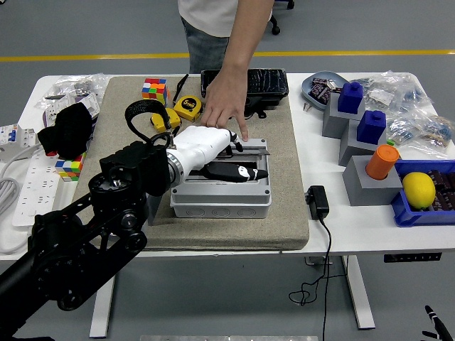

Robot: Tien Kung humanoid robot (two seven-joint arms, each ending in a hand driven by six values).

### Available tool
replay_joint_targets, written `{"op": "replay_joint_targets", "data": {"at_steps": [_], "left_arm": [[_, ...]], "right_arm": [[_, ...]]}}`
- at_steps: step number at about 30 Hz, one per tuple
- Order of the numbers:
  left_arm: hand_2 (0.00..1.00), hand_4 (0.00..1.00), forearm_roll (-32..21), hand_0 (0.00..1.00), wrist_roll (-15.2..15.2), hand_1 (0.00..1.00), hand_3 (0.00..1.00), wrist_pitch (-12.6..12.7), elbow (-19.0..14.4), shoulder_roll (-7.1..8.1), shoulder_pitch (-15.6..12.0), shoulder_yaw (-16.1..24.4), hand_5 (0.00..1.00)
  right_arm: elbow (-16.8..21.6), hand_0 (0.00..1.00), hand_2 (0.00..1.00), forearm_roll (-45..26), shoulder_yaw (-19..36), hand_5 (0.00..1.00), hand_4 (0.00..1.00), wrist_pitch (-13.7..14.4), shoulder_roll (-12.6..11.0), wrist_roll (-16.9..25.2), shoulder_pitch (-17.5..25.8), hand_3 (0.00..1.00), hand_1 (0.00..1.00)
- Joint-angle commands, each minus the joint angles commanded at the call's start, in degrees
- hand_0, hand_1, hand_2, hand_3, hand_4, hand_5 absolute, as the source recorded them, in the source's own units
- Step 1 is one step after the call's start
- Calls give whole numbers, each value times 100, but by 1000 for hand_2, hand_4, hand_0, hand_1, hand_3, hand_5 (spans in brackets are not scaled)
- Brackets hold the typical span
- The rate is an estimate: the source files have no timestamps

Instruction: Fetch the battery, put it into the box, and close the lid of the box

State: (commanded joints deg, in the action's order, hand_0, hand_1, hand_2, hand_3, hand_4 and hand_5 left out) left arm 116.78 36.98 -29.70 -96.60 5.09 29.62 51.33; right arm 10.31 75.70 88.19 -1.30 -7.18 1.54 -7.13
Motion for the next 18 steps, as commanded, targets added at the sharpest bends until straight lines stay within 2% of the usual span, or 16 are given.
{"op": "replay_joint_targets", "data": {"at_steps": [7,11,15,18], "left_arm": [[663,998,-66,293,0,629,721,-22,36,9,-76,-71,998],[663,998,65,293,0,629,721,54,36,0,-62,-29,998],[666,998,432,305,0,623,722,293,8,-11,-51,30,998],[666,998,807,305,0,623,722,632,-3,-23,-56,94,998]], "right_arm": [[0,876,762,-2,10,998,998,1,-1,1,-3,790,788],[0,876,762,-2,11,998,998,1,2,2,-8,790,788],[0,877,762,10,30,998,998,2,5,-1,-3,790,787],[0,877,762,9,28,998,998,2,8,-1,0,790,787]]}}
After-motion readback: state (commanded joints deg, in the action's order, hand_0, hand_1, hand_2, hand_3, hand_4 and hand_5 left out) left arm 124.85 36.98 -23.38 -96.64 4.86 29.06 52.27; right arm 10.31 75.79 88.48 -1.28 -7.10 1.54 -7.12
